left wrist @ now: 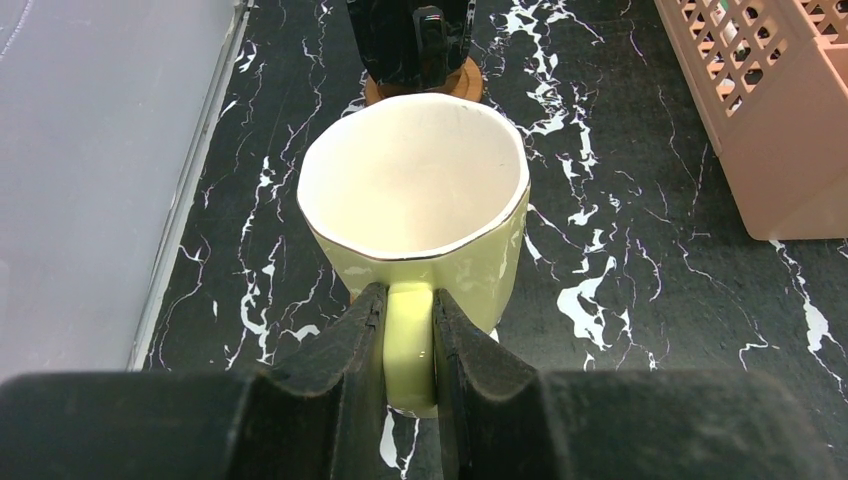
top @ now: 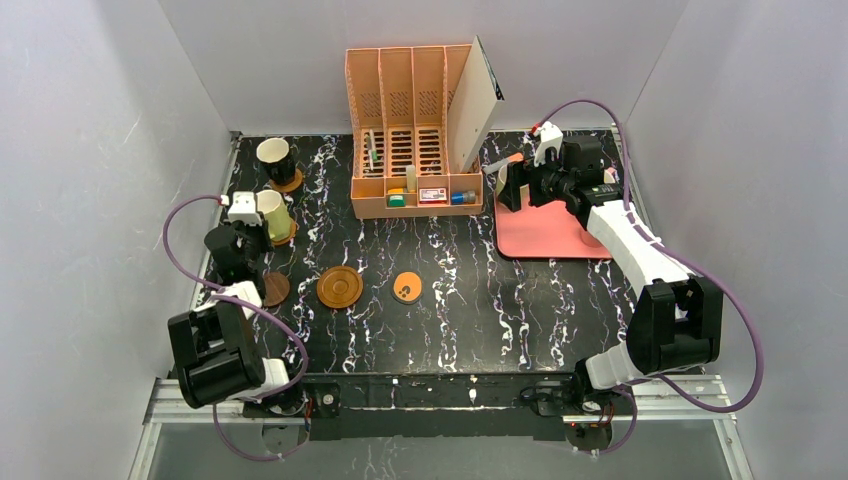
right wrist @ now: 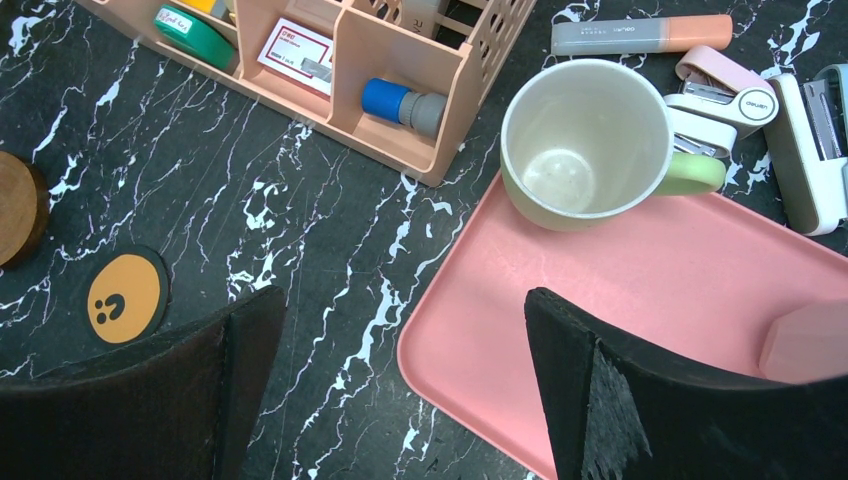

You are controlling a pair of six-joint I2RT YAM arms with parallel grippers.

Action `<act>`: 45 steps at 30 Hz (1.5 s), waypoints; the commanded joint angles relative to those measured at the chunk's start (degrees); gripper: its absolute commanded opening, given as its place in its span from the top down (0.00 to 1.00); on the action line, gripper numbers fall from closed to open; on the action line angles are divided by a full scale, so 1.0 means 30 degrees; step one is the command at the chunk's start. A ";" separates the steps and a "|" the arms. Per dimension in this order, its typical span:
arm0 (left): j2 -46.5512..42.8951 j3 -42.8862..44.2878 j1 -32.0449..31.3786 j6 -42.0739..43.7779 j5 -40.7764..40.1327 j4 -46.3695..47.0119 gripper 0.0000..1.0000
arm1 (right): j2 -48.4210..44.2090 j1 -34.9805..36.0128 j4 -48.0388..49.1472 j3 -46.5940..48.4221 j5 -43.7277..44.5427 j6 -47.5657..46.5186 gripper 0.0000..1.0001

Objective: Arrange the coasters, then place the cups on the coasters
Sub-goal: Place the cup on the coaster.

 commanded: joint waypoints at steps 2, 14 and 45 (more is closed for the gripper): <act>-0.0052 0.0054 0.0127 0.0493 0.0050 0.2056 1.00 | -0.0325 -0.0093 0.0471 -0.0033 -0.0060 -0.0080 0.02; -0.0664 -0.0799 0.0128 0.0737 -0.0055 0.2026 1.00 | -0.0295 -0.0116 0.0459 -0.0033 -0.0097 -0.0105 0.02; -0.0489 -0.0941 0.0128 0.1206 -0.0087 0.1151 0.69 | -0.0324 -0.0203 0.0362 0.0016 -0.0236 -0.0105 0.02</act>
